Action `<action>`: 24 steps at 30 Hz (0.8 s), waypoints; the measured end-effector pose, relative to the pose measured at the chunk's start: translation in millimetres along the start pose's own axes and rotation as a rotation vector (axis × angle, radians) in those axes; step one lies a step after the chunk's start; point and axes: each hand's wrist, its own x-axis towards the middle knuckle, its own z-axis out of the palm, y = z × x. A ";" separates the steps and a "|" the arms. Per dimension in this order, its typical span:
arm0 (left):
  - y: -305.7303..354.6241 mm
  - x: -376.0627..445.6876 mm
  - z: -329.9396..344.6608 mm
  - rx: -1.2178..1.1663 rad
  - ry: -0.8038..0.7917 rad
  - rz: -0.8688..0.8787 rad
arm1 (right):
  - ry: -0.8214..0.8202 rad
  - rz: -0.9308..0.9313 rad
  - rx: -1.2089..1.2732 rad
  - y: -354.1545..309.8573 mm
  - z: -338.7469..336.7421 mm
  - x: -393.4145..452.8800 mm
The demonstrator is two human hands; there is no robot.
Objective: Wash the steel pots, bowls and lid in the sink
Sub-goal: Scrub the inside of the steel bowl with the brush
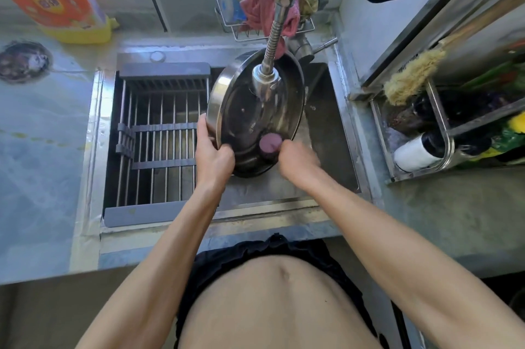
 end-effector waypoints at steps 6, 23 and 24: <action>2.7 -1.1 1.3 -0.004 -0.011 0.028 | -0.134 -0.036 0.399 -12.6 10.3 -2.8; -9.5 -10.1 5.6 -0.168 0.078 -0.316 | -0.098 -0.180 0.332 -4.0 22.1 -26.7; -9.8 -9.2 4.5 -0.185 0.076 -0.364 | -0.065 -0.213 0.330 -0.4 20.9 -28.0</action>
